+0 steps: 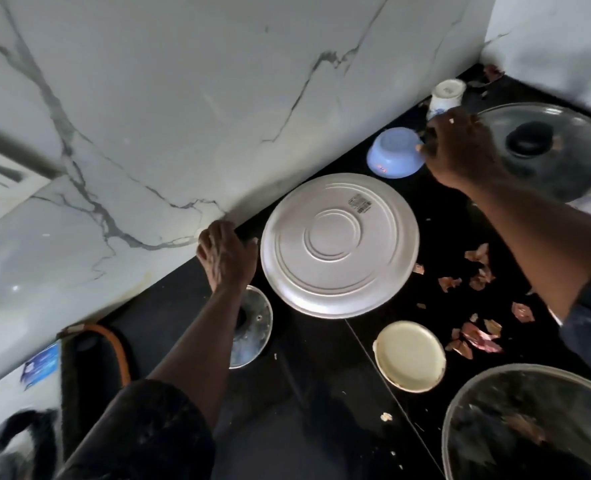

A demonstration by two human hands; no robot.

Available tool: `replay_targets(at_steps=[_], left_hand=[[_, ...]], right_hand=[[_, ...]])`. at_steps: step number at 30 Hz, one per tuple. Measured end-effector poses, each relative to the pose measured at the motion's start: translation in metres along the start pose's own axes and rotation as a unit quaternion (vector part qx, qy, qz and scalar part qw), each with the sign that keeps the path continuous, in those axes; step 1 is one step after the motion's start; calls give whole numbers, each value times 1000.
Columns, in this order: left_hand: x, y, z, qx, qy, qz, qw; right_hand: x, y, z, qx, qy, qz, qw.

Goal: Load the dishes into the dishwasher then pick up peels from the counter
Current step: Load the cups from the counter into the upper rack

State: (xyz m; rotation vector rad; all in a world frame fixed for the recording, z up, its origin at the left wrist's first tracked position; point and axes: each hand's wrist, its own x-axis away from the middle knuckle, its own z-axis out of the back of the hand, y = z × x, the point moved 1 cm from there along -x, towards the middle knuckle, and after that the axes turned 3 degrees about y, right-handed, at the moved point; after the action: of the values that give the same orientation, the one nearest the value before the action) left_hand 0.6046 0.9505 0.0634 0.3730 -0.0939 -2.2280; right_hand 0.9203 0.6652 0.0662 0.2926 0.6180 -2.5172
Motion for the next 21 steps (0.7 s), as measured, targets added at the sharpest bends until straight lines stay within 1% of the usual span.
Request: replay_targets(at_steps=[6, 10, 14, 18, 21], left_hand=[[4, 0, 2, -29, -8, 62, 998], [4, -8, 6, -38, -15, 43, 998], [-1, -12, 11, -35, -20, 49, 998], [-7, -7, 15, -29, -57, 35, 997], [-11, -4, 20, -18, -84, 45, 995]], right_hand=[[-42, 11, -11, 7, -5, -32, 999], [-57, 15, -5, 11, -3, -24, 1000], [-65, 17, -1, 23, 2, -26, 999], [-75, 20, -5, 29, -26, -25, 999], [-80, 24, -11, 46, -62, -21, 997]])
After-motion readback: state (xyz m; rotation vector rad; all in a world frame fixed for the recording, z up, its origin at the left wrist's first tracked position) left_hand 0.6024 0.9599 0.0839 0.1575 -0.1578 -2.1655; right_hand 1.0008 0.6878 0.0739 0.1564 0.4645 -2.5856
